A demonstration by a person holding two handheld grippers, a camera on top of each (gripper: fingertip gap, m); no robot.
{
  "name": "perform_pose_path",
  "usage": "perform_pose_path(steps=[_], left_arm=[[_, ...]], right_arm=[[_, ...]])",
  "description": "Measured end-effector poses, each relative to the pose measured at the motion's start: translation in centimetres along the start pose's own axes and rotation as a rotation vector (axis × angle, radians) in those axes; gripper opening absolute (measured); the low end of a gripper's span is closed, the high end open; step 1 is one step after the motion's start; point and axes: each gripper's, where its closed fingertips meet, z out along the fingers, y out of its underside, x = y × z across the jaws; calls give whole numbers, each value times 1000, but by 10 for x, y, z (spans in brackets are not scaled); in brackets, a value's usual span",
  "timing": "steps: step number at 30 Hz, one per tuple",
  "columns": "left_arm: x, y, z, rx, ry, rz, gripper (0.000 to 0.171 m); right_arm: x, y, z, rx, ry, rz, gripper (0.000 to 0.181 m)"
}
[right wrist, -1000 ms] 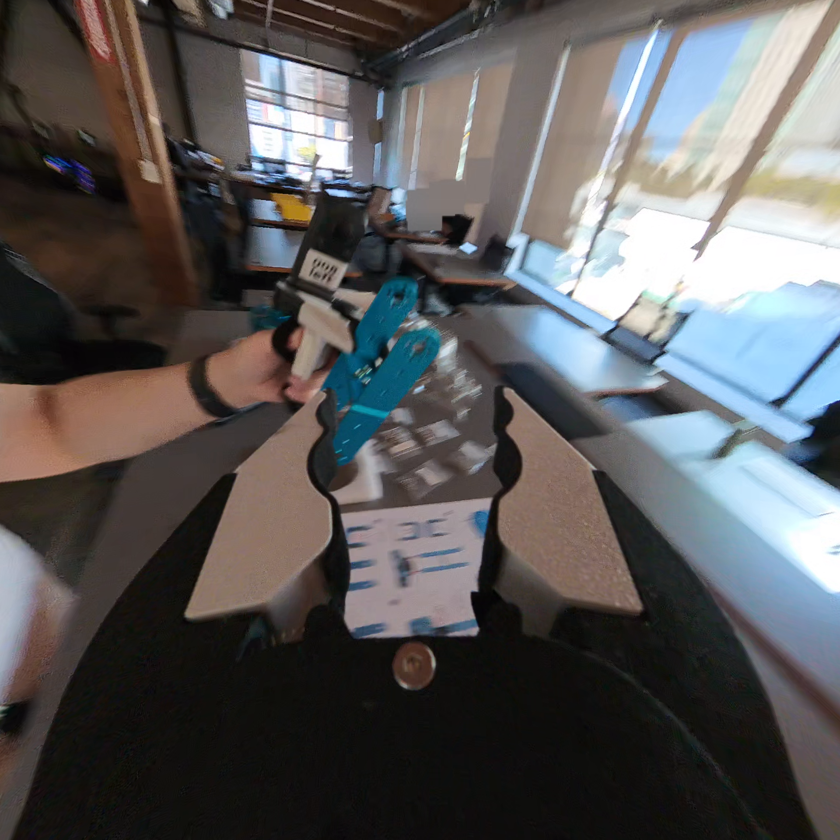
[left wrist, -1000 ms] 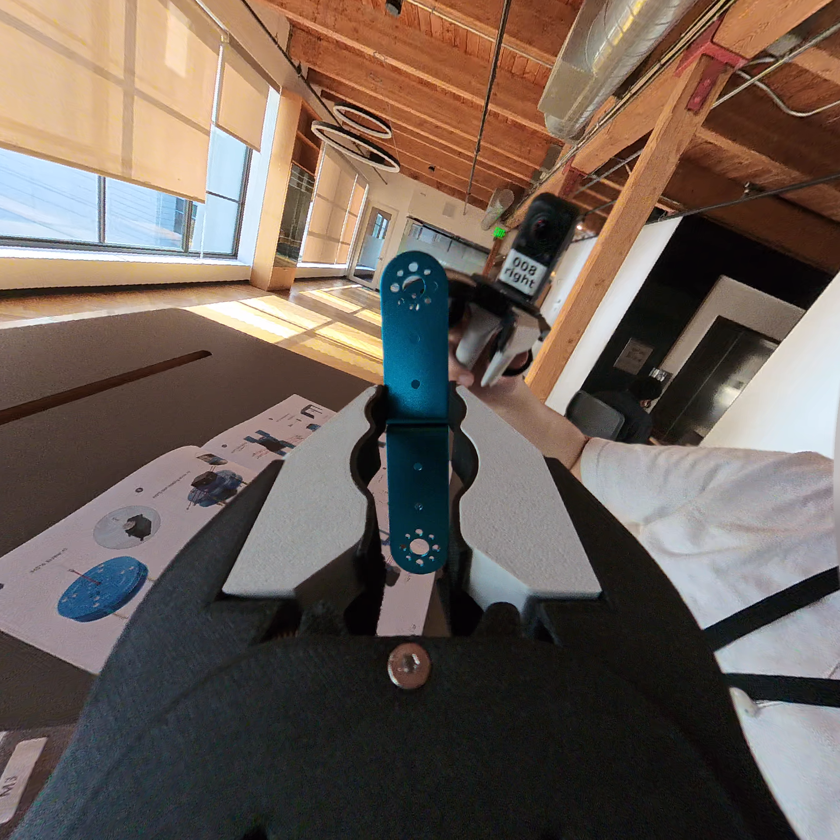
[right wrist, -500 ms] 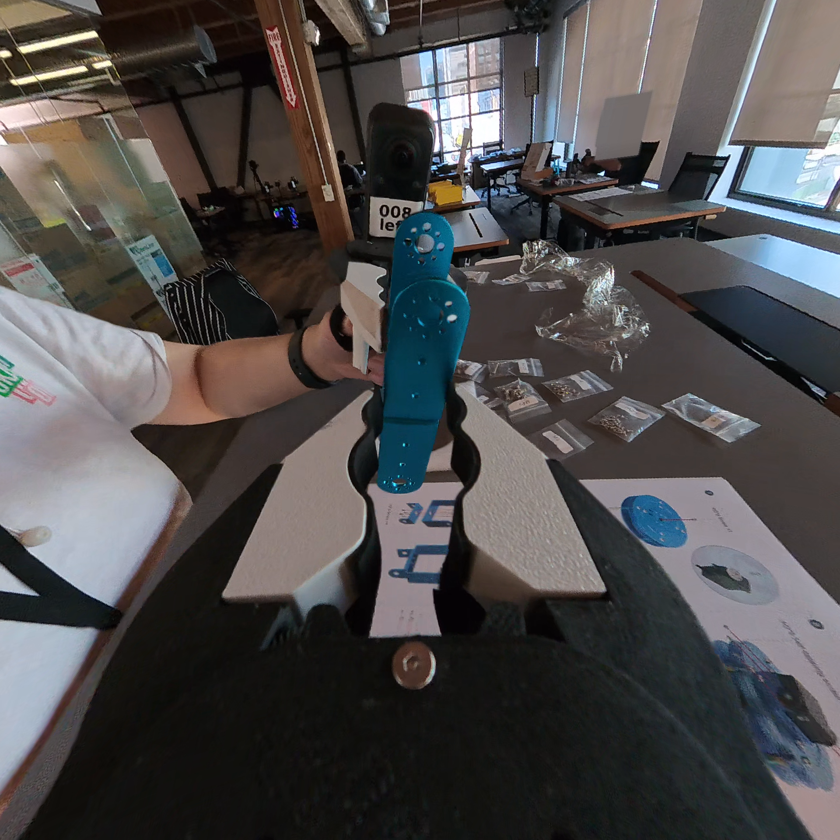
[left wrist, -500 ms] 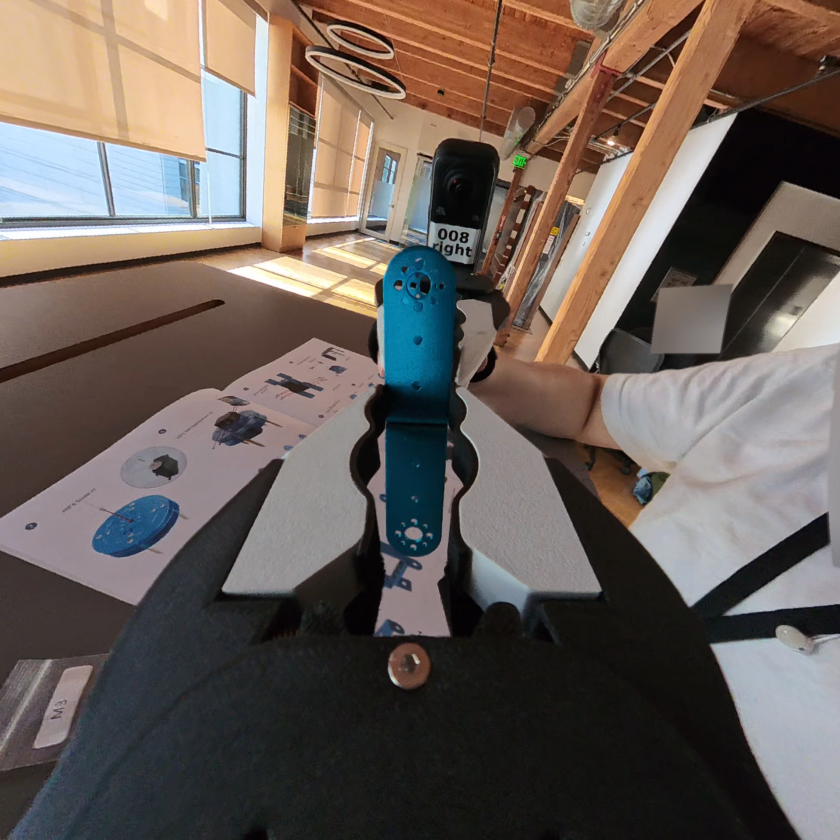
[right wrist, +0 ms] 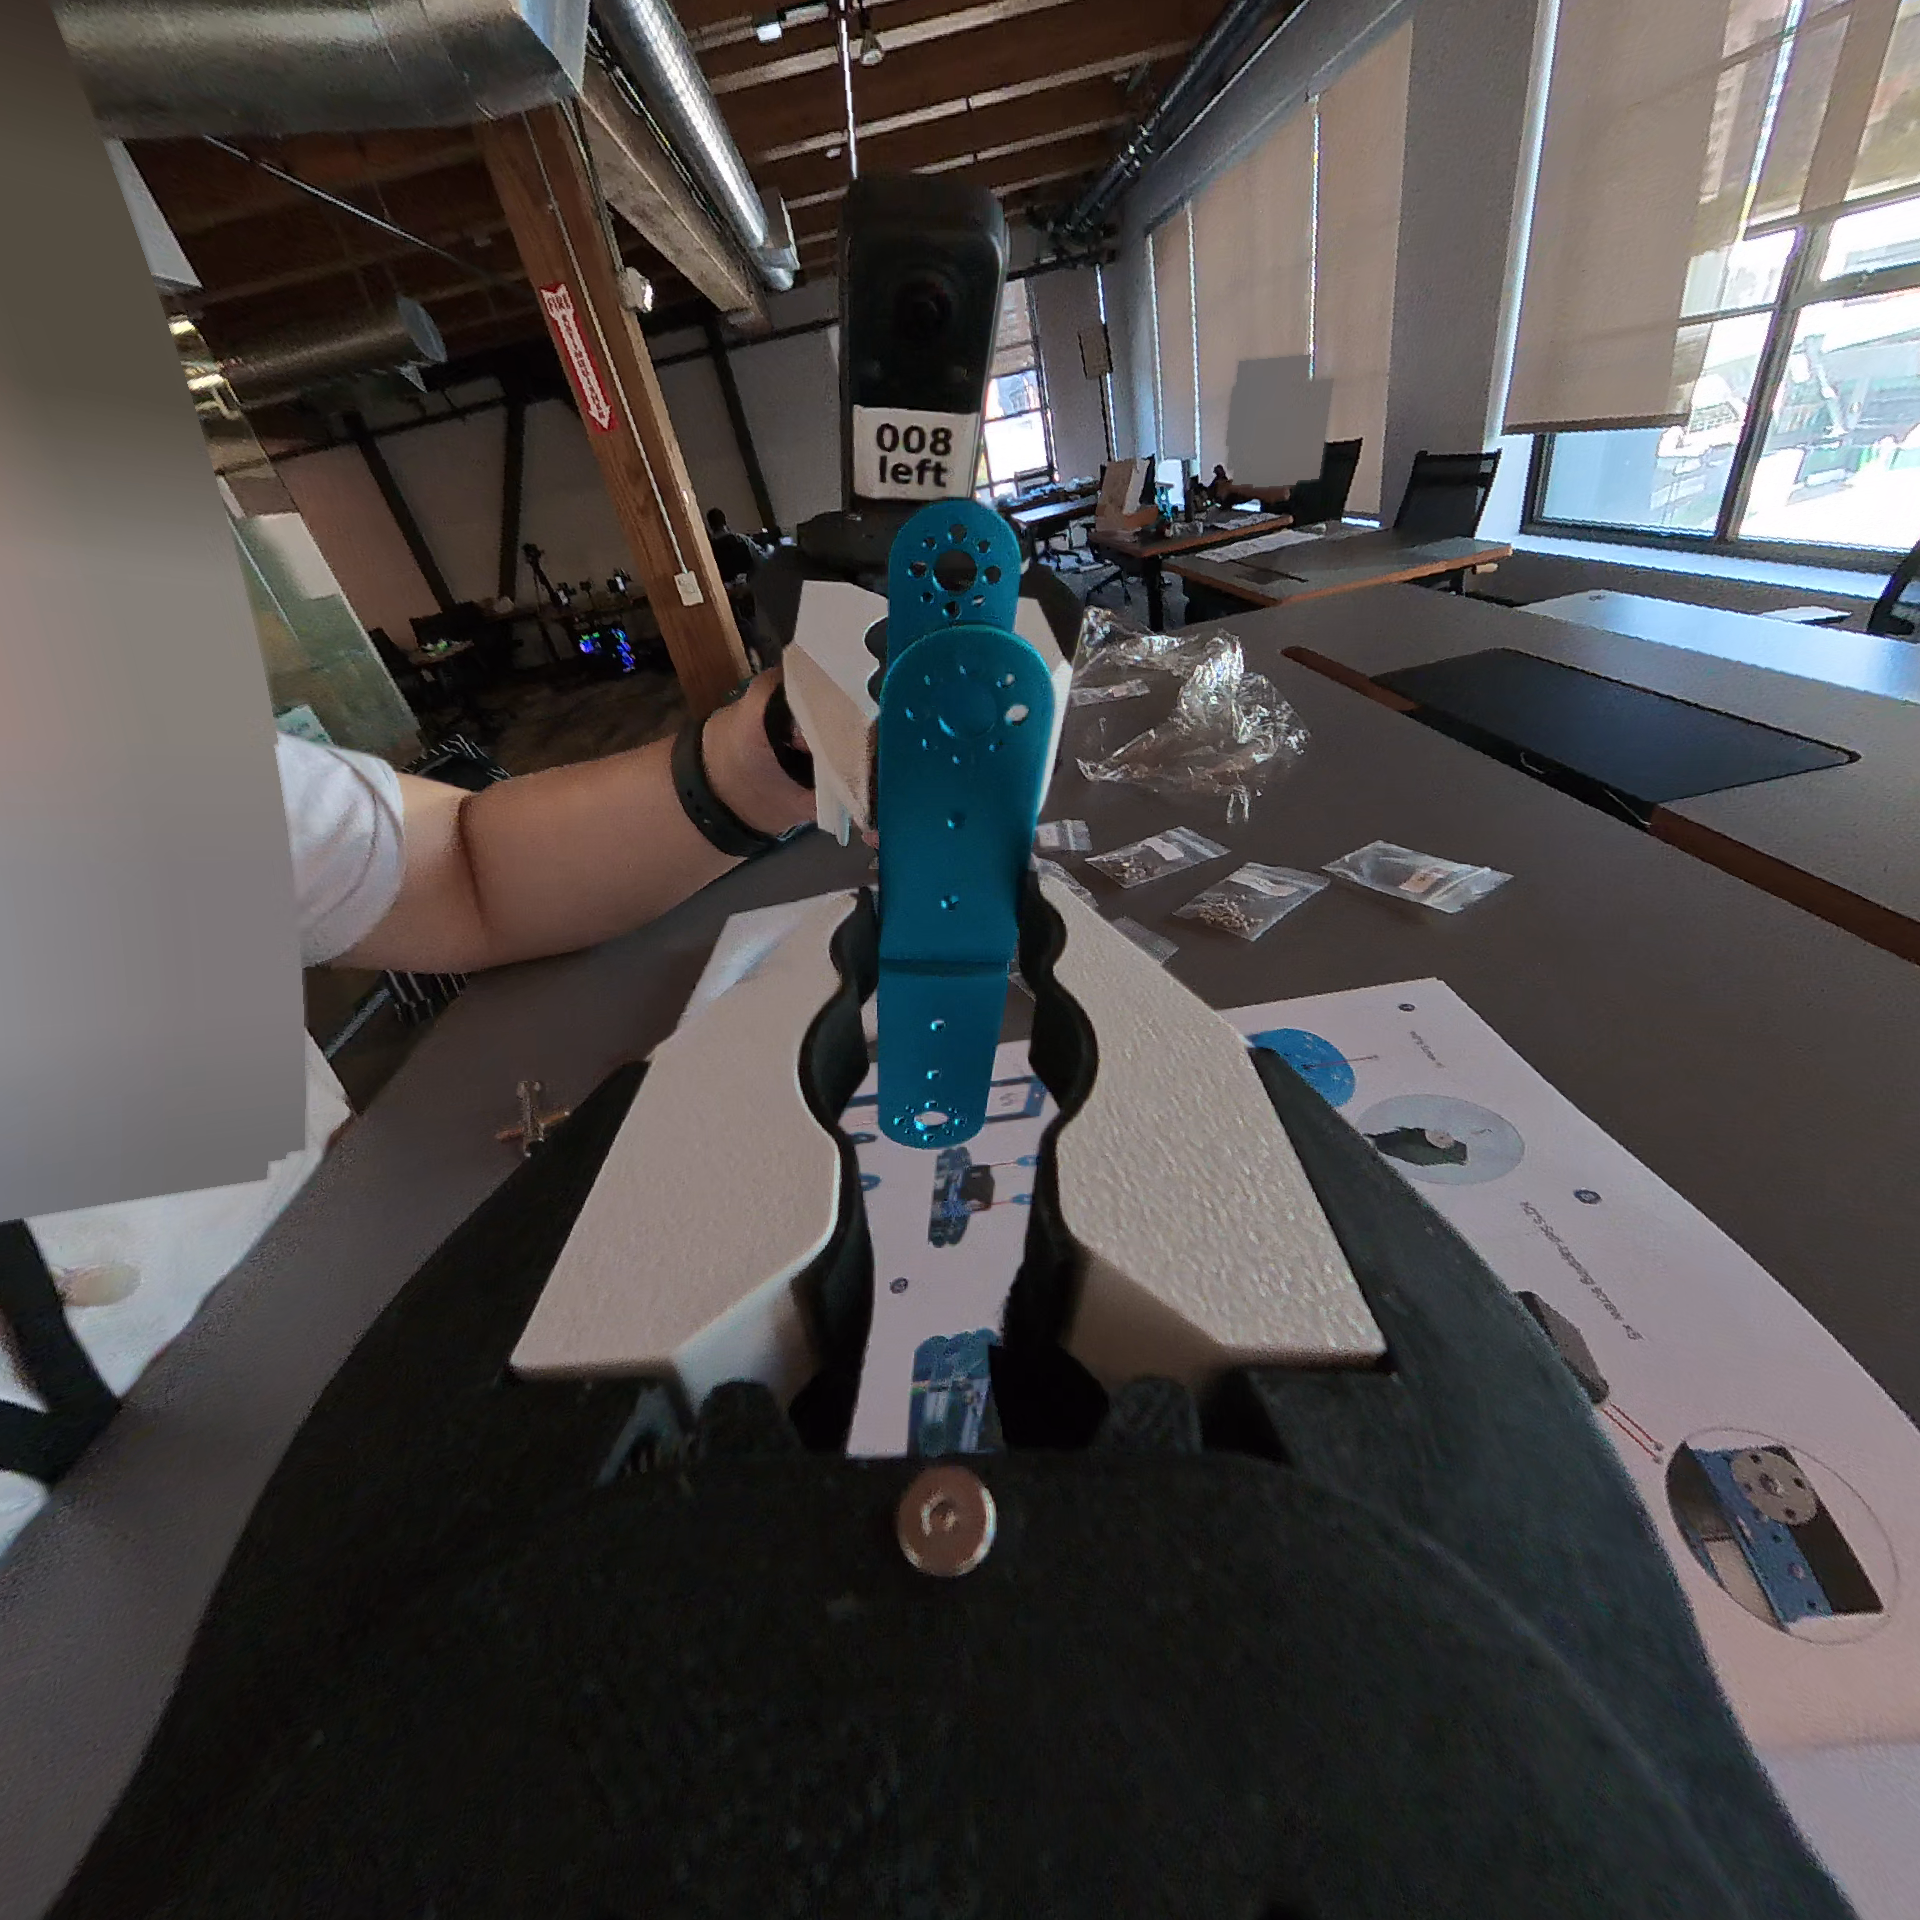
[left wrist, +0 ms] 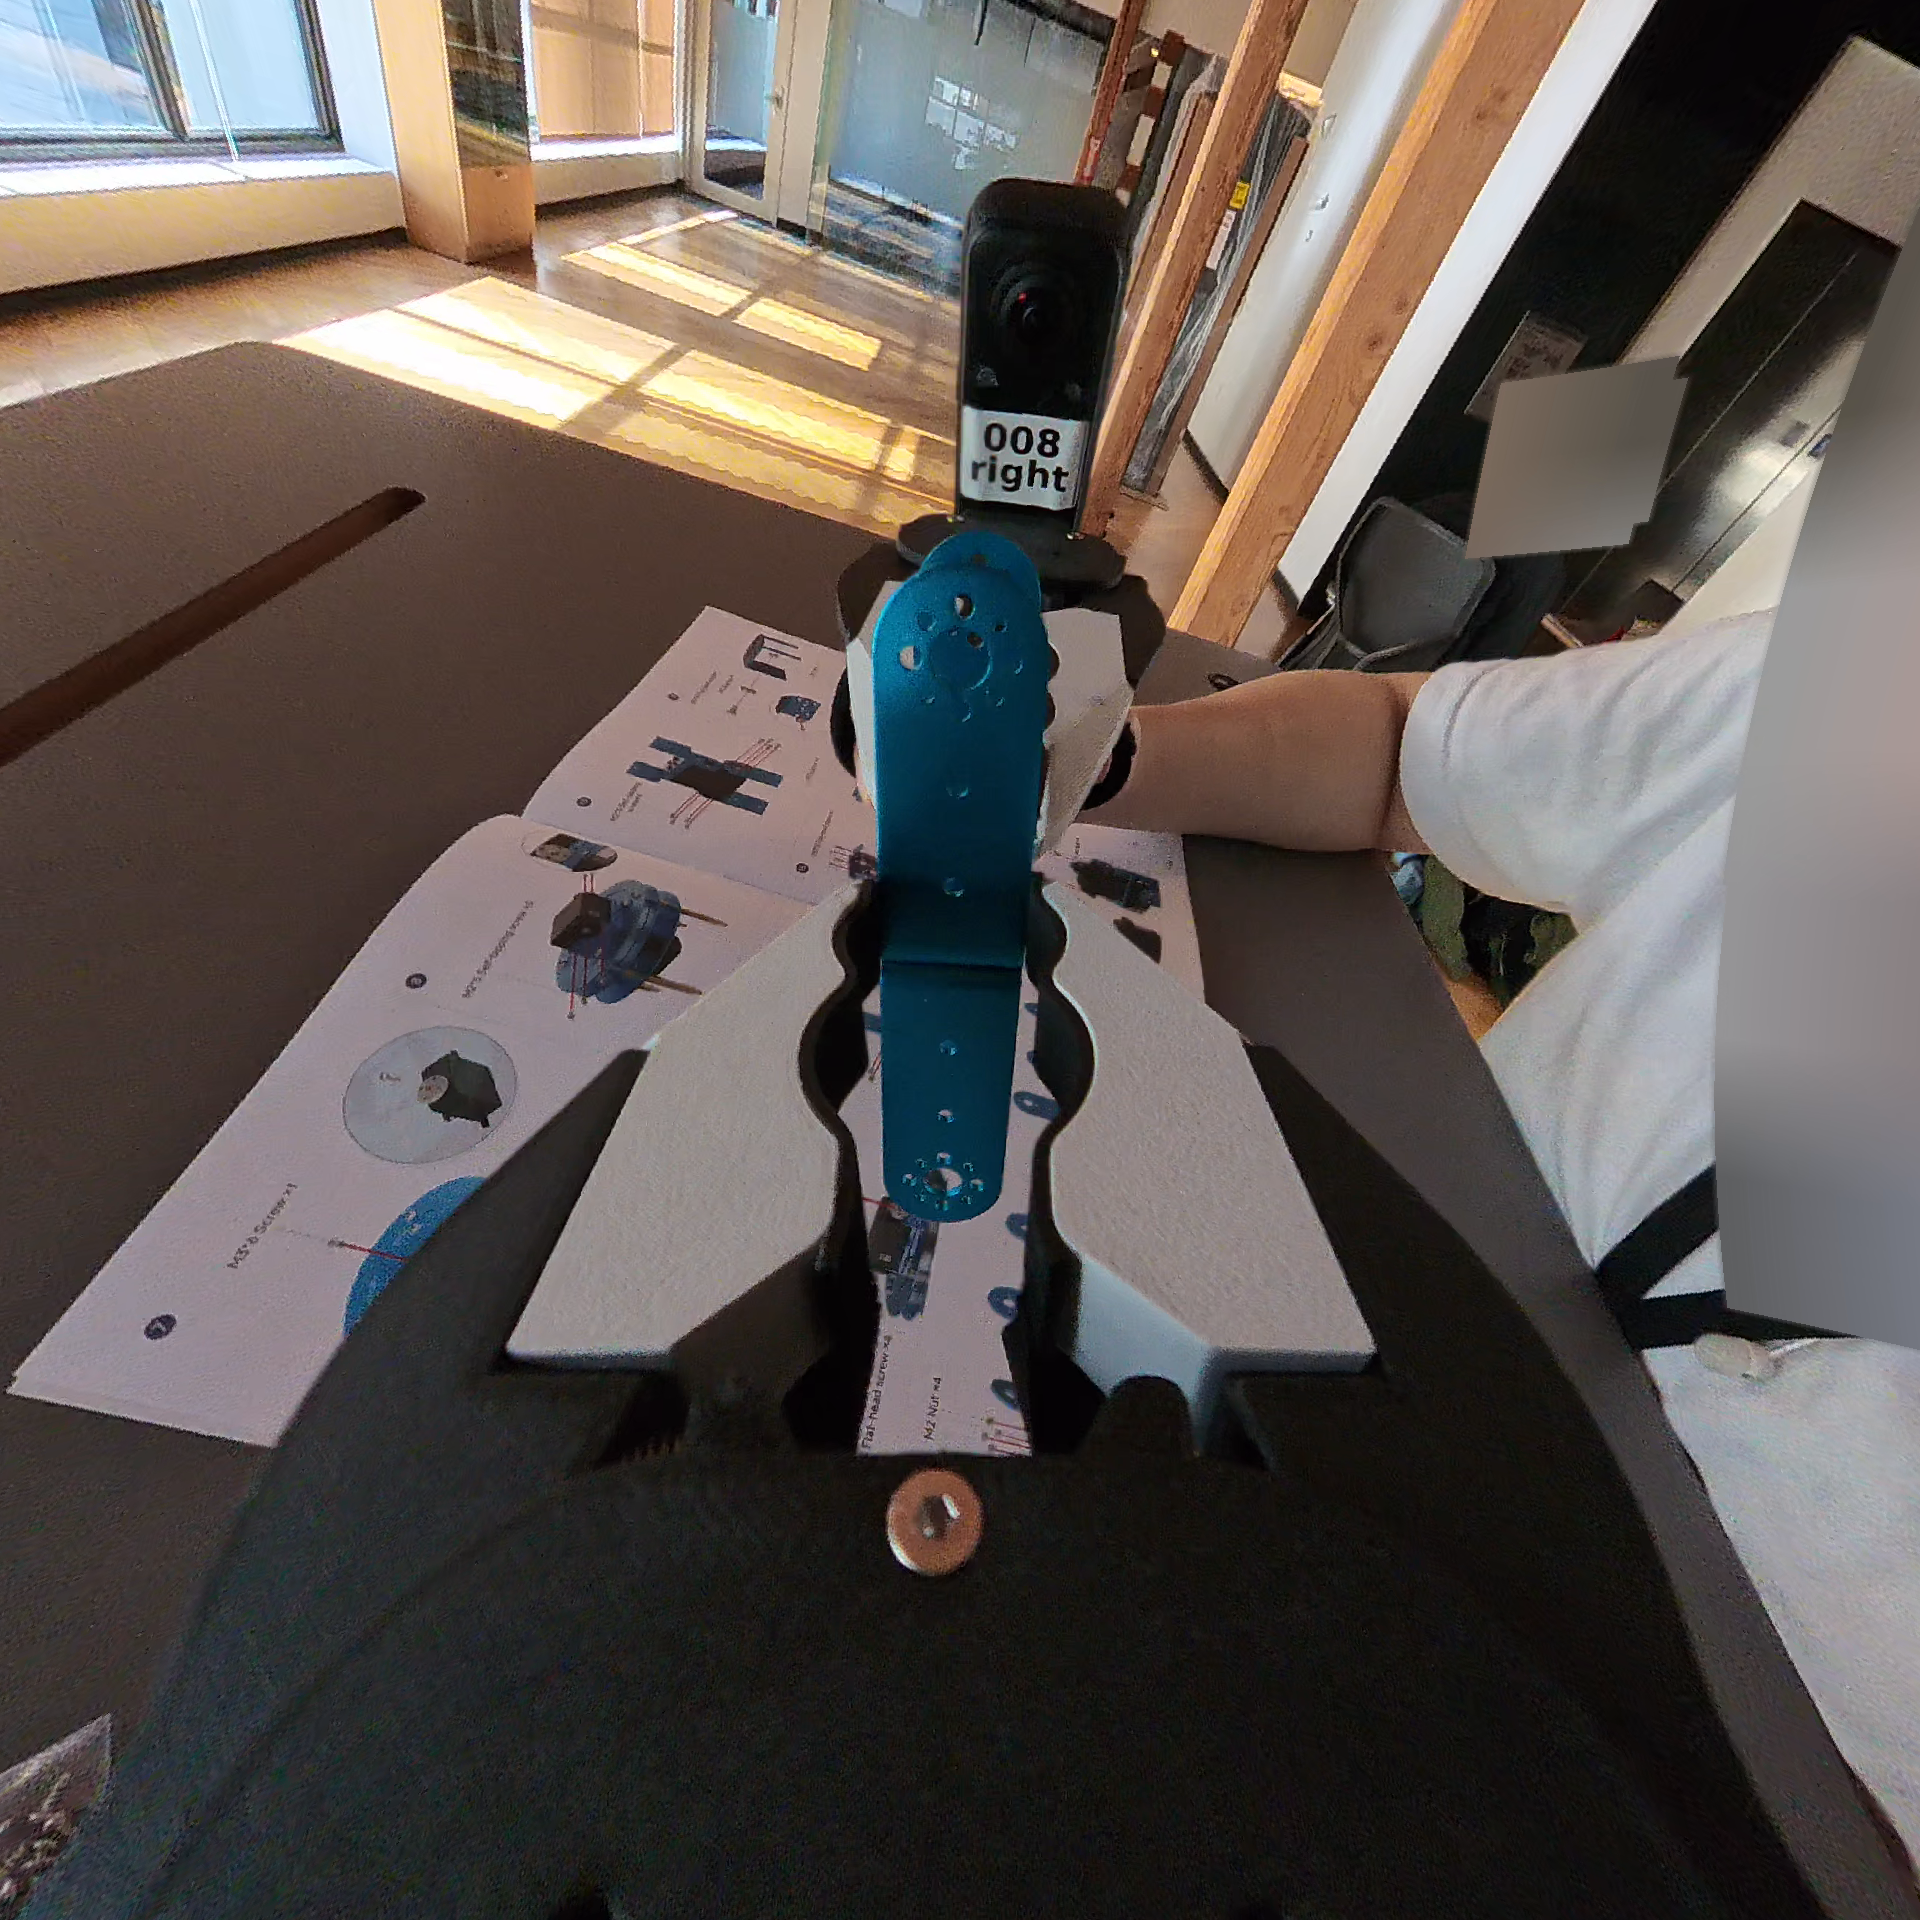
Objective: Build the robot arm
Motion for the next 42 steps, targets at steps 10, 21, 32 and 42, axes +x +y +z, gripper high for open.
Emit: perform_pose_path(steps=[10, 21, 32, 42], left_arm=[[-20, 32, 2, -71, -8, -101, 28], [-21, 51, 1, -167, -12, -49, 28], [-31, 24, -5, -27, -65, -160, 27], [-37, 33, -2, -31, -62, -224, 26]], right_arm=[[10, 17, 1, -56, 53, -98, 26], [11, 35, 3, -103, 56, -123, 26], [20, 14, 5, -4, 126, 1, 27], [26, 25, 5, -6, 105, 114, 26]])
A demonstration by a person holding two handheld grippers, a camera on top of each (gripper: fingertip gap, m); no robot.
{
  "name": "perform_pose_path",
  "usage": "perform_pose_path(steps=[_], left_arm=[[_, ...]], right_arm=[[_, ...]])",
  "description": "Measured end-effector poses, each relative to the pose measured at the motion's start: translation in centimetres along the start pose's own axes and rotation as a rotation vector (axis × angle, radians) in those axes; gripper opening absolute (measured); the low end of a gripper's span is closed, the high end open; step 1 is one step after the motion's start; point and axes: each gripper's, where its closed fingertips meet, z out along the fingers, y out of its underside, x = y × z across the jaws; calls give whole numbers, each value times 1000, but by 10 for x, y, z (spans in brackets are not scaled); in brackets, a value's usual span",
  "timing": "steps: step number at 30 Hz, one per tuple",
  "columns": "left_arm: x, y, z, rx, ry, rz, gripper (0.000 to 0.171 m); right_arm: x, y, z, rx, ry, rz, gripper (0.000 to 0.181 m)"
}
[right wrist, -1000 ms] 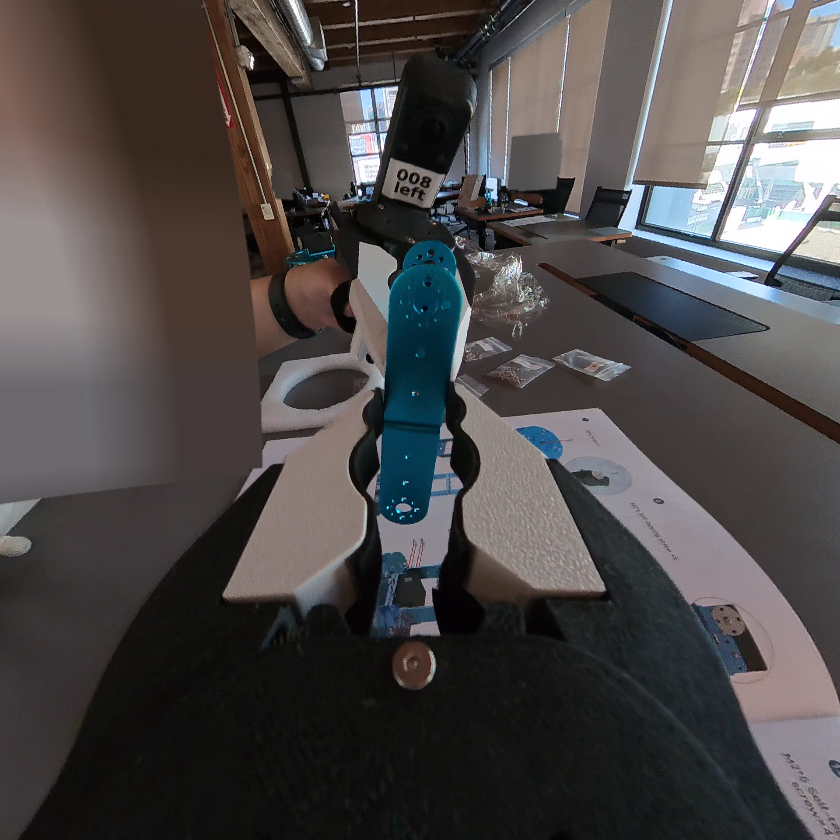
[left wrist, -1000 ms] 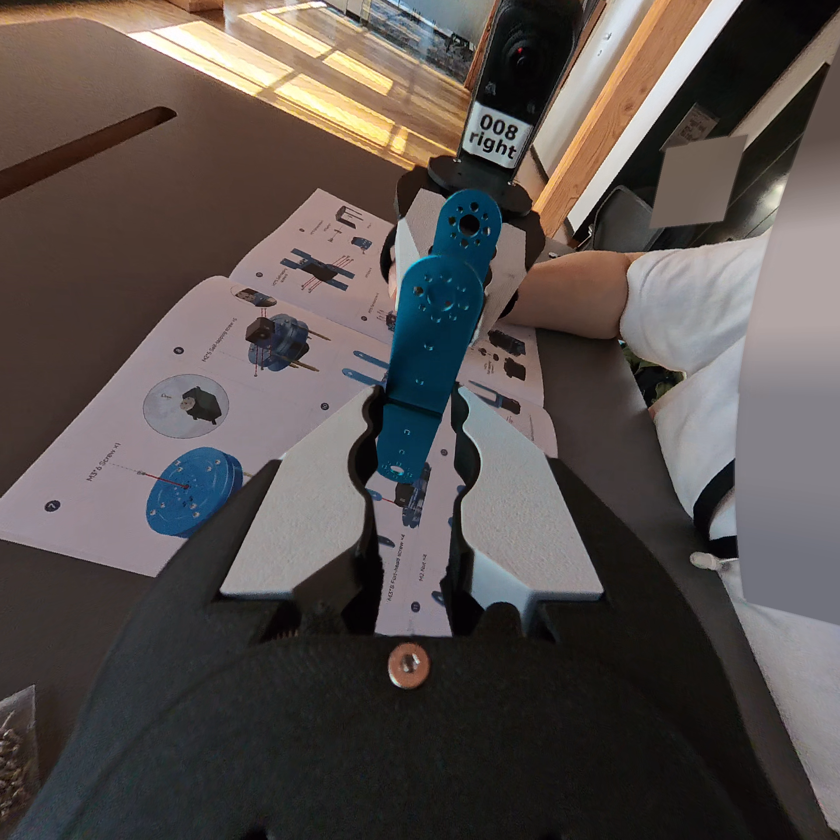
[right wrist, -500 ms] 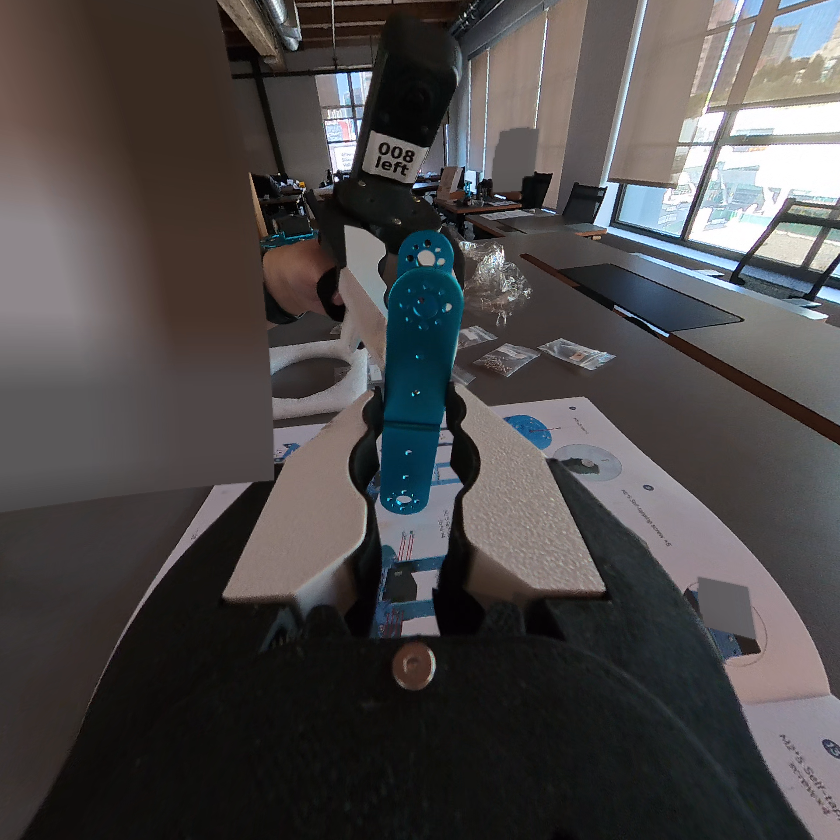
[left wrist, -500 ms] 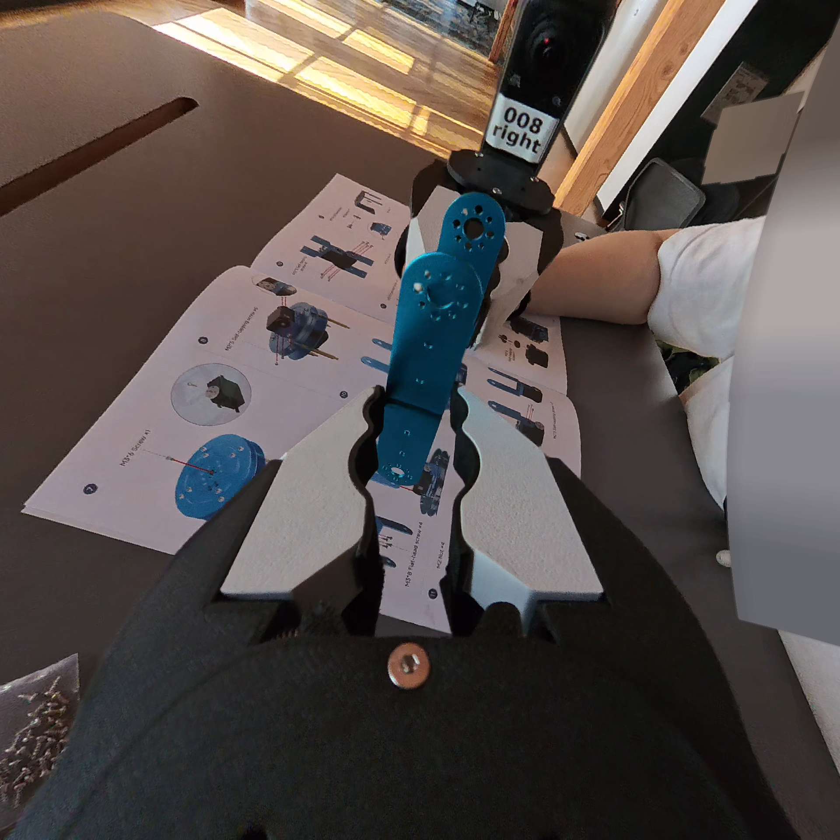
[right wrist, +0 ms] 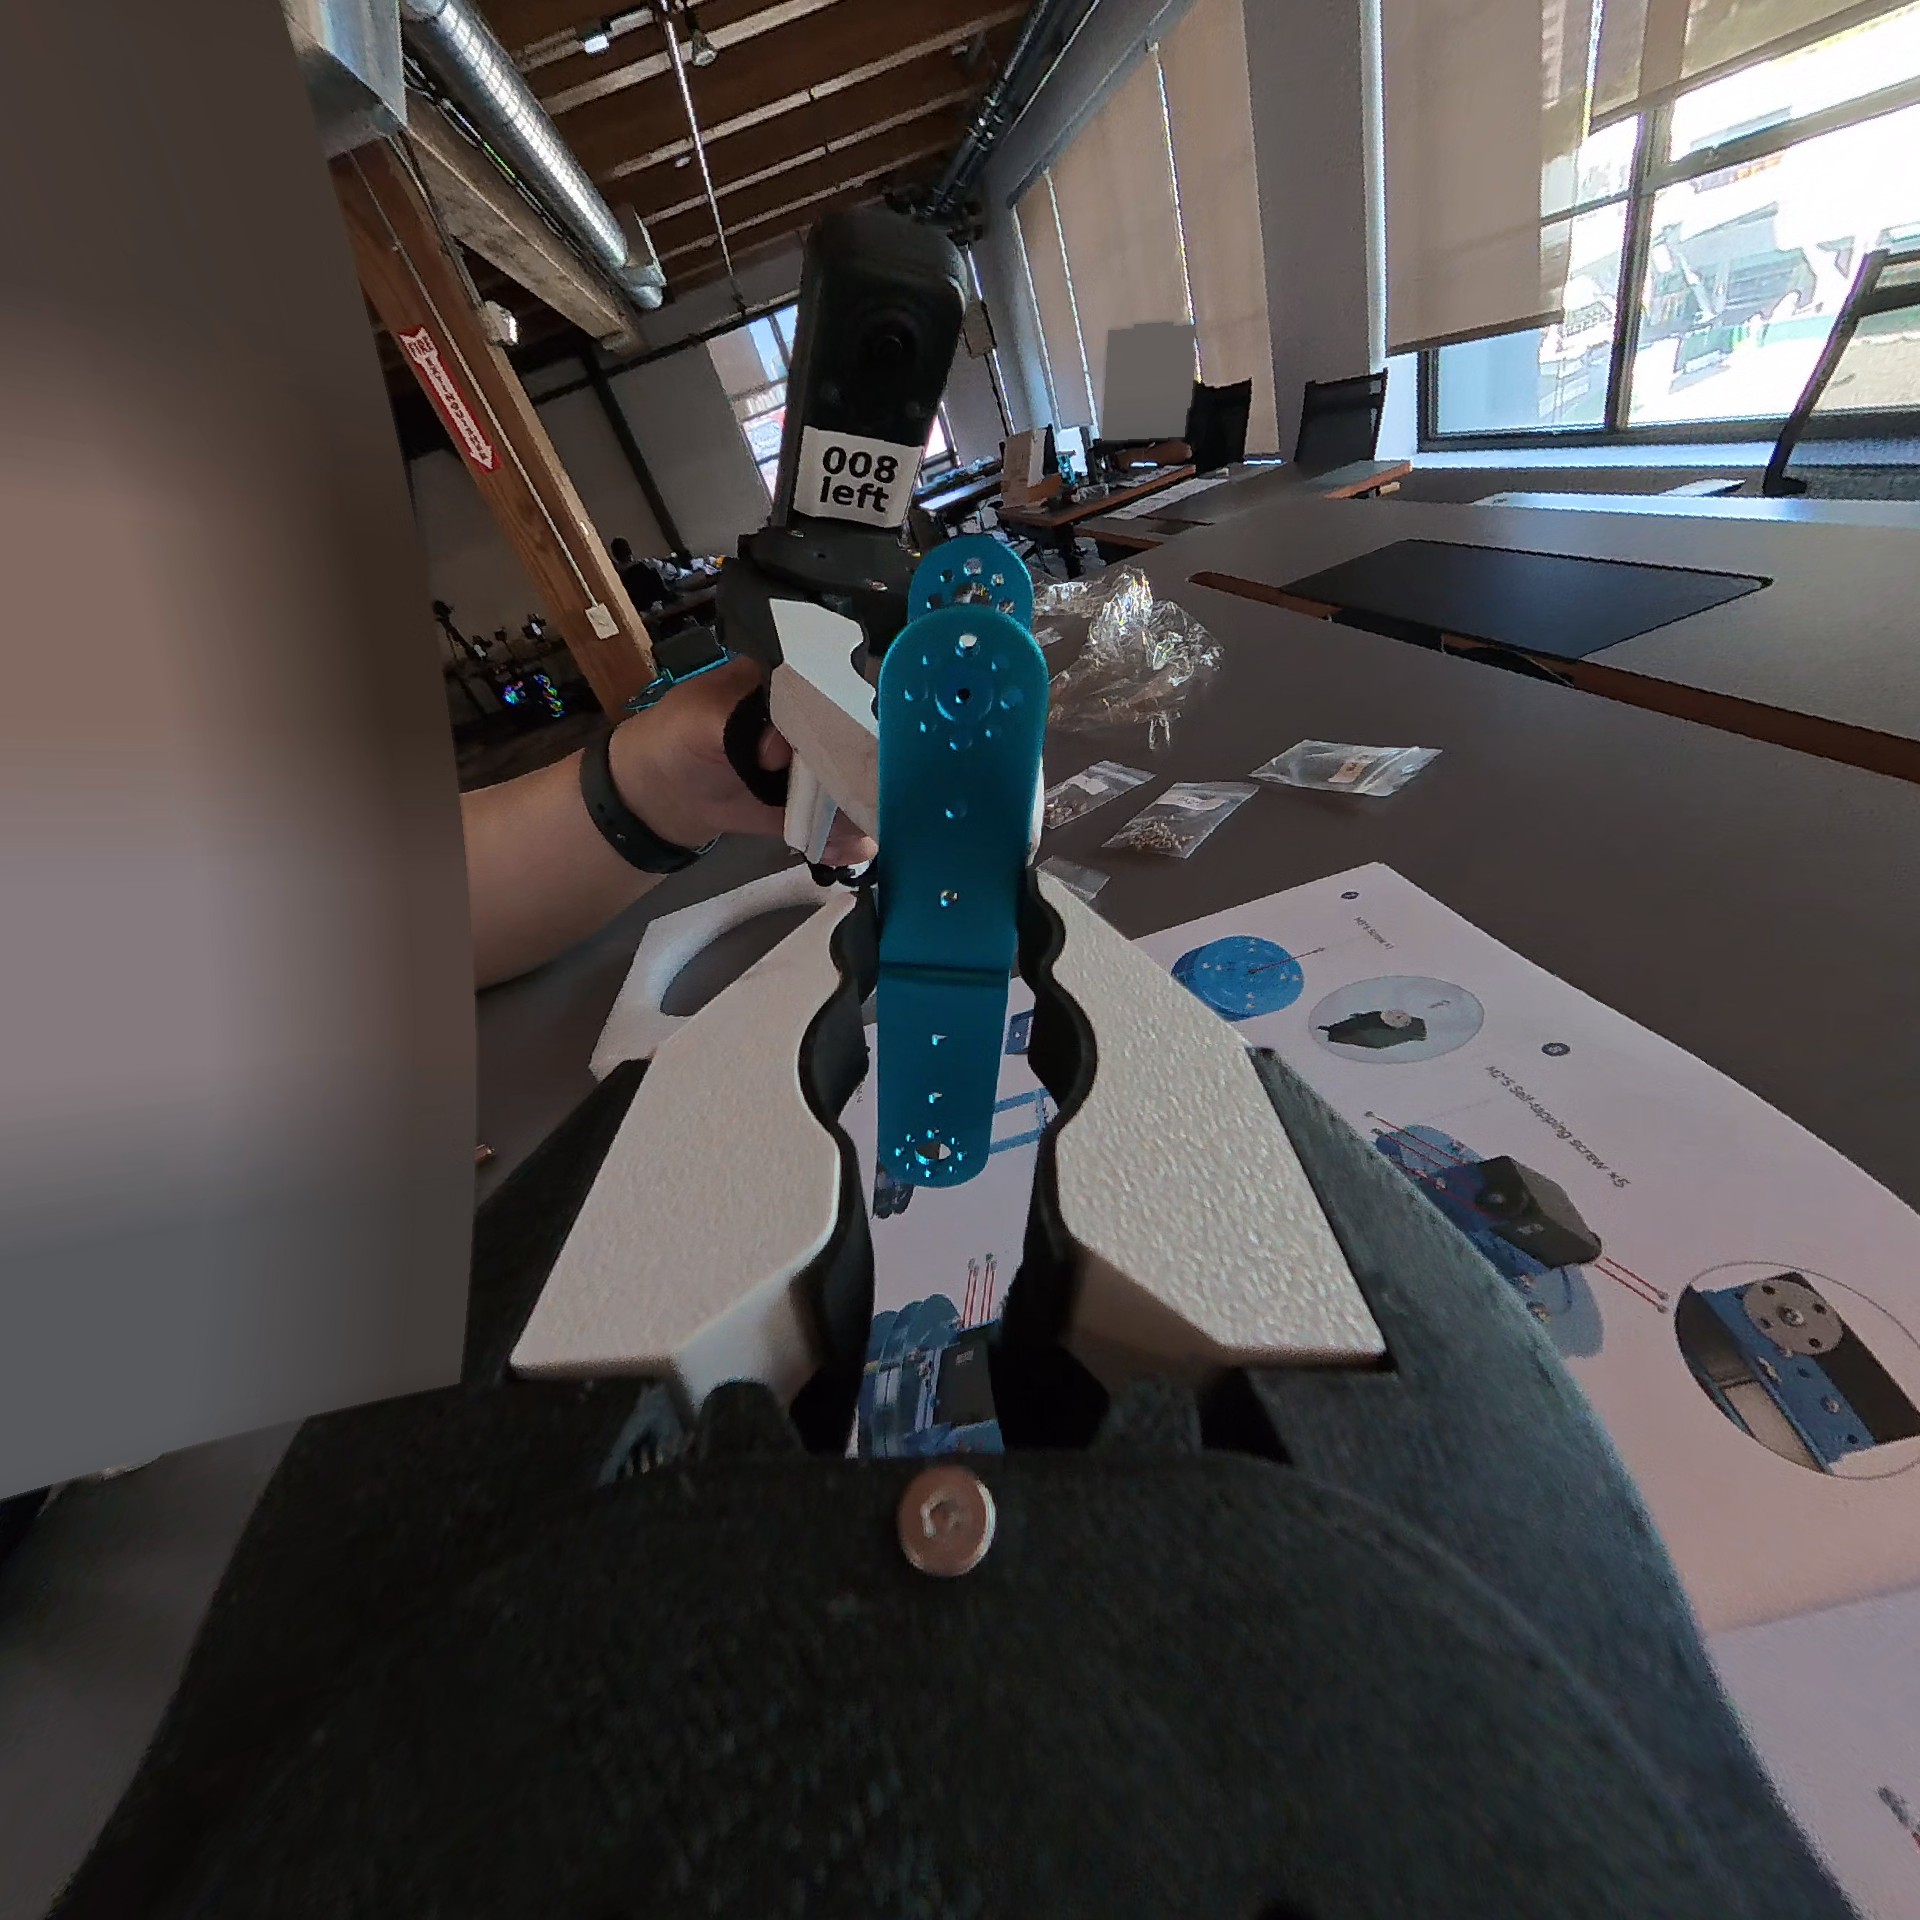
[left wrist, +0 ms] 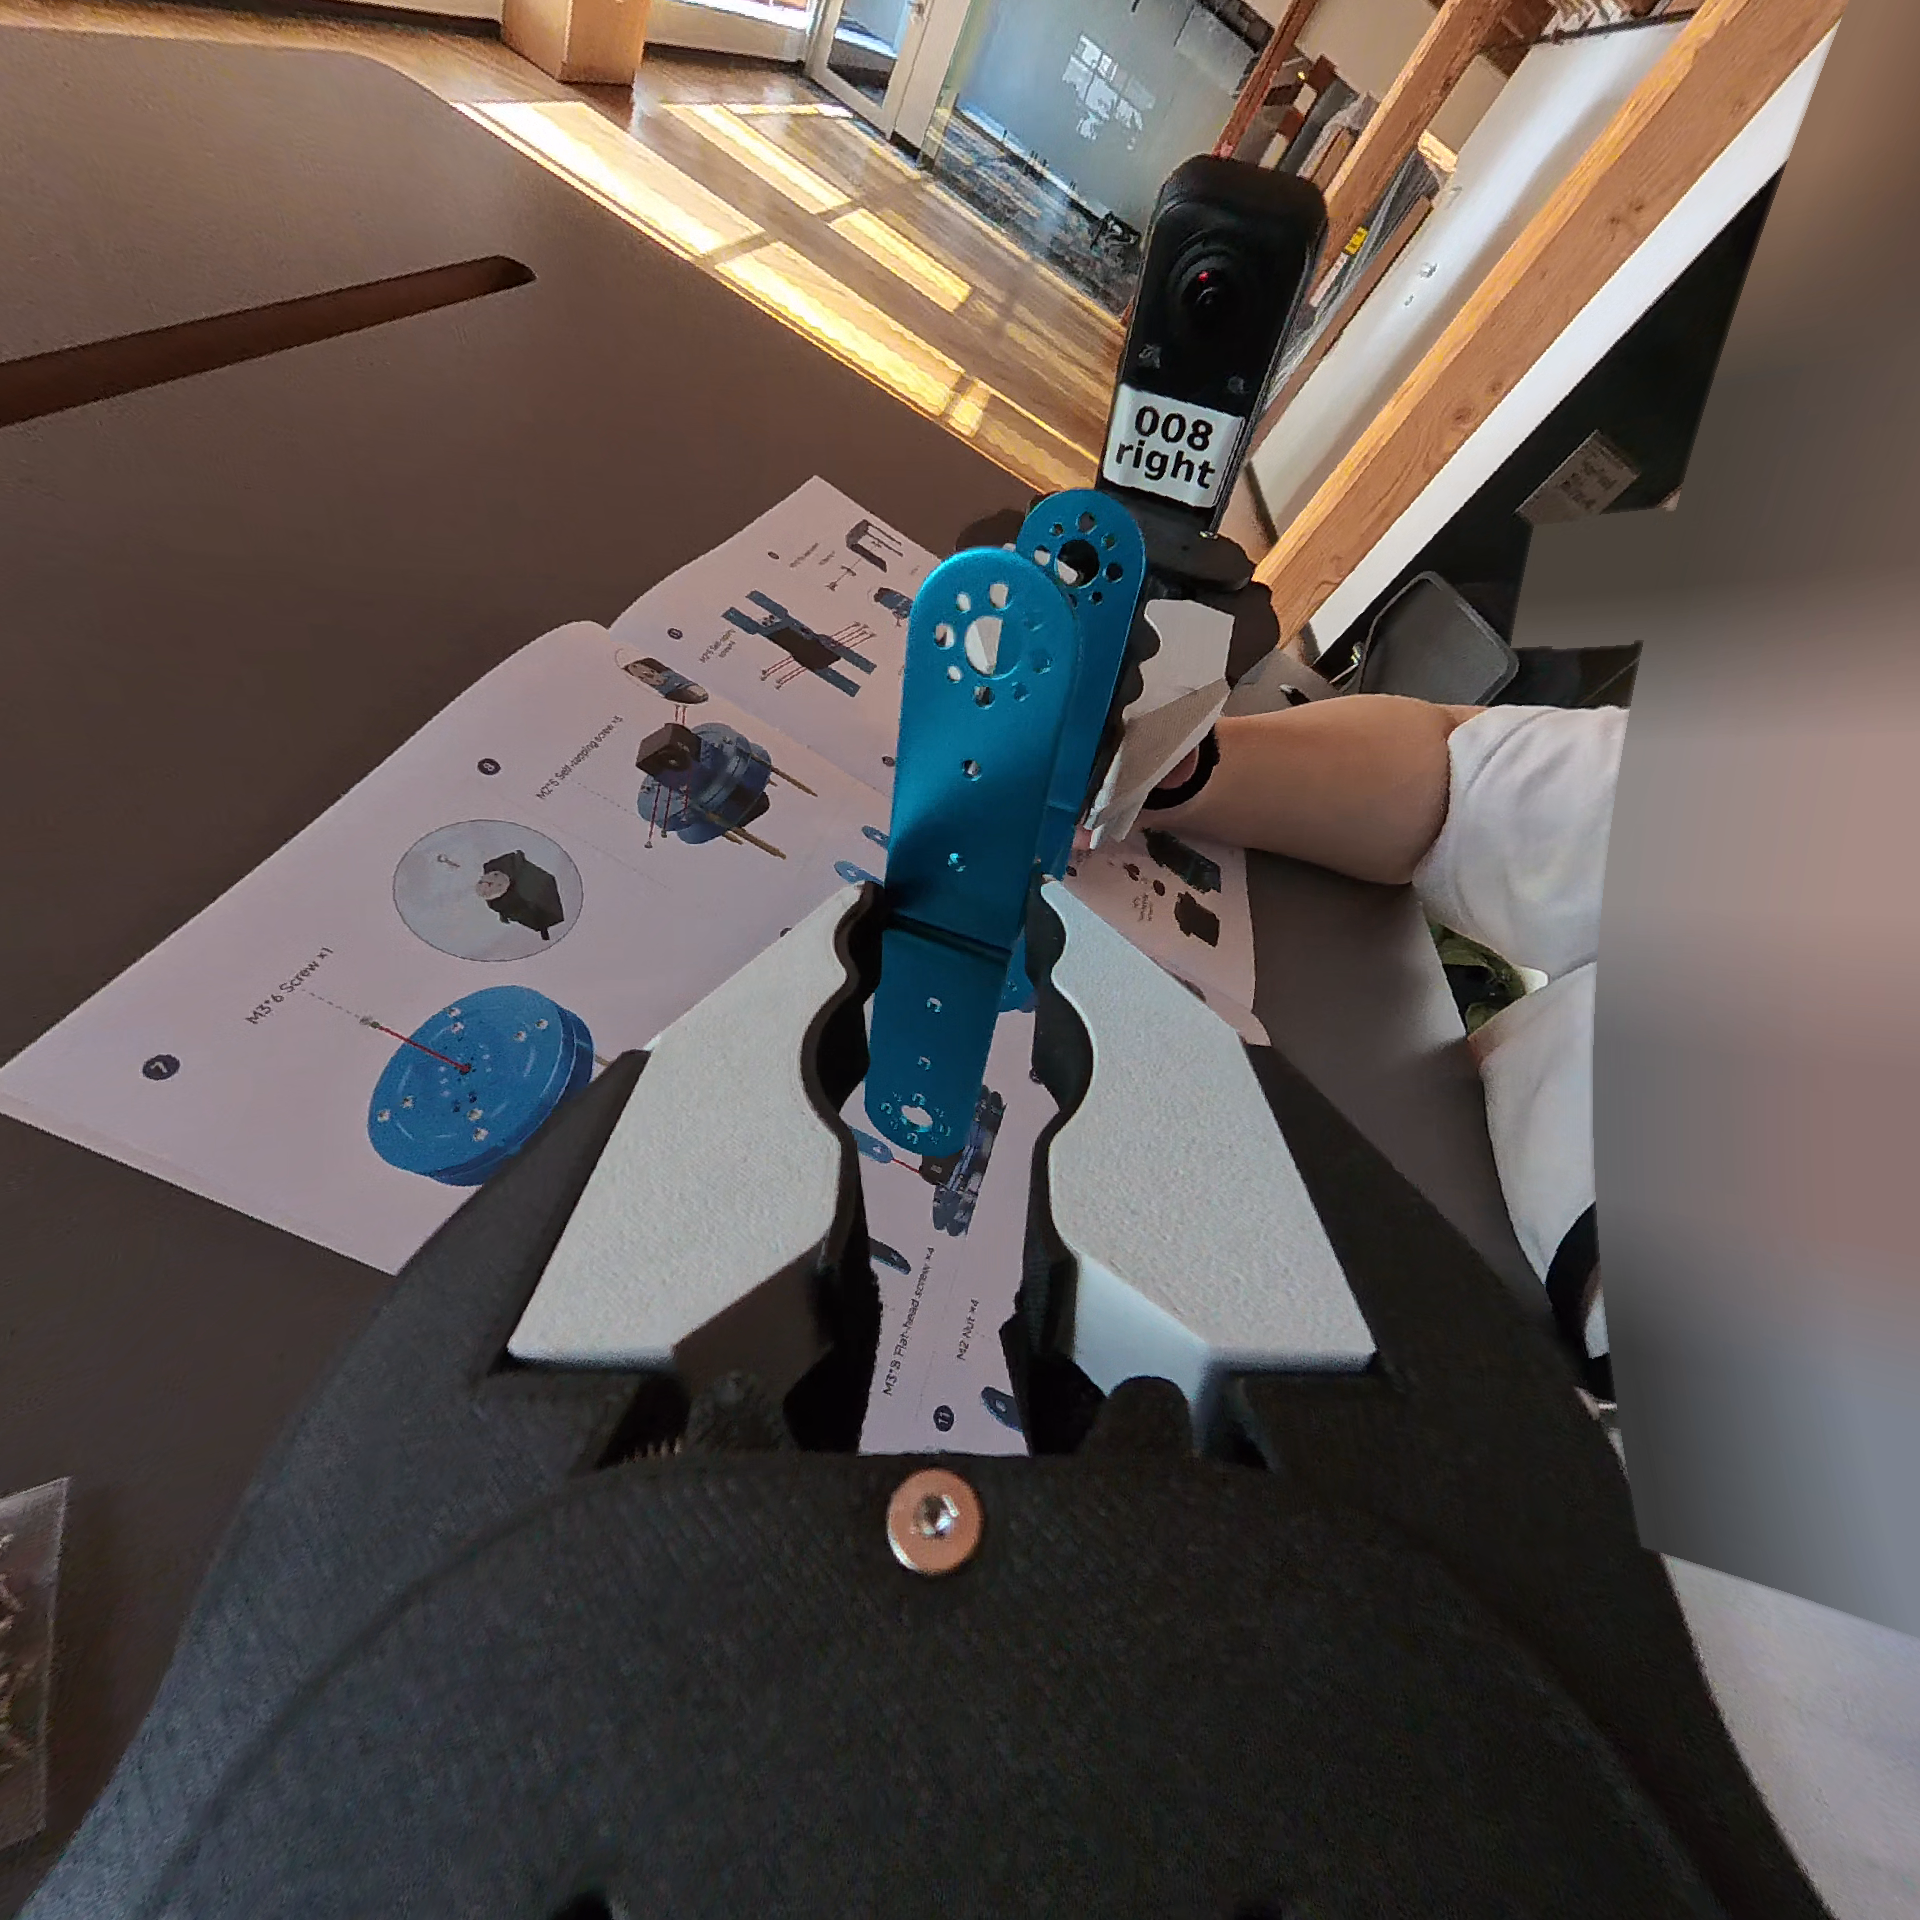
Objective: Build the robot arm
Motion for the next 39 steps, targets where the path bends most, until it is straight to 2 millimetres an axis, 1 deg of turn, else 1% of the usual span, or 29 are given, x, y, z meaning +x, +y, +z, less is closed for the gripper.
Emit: perform_pose_path(steps=[6, 13, 39], left_arm=[[-1, 3, 0, -23, -15, 11, 25], [-5, 7, 2, -14, 11, -68, 24], [-4, 9, 2, -34, 6, -71, 24]], right_arm=[[1, 5, 0, 3, -24, 58, 26], [6, 8, 1, -8, -44, 137, 26], [6, 11, 1, -21, -57, 160, 26]])
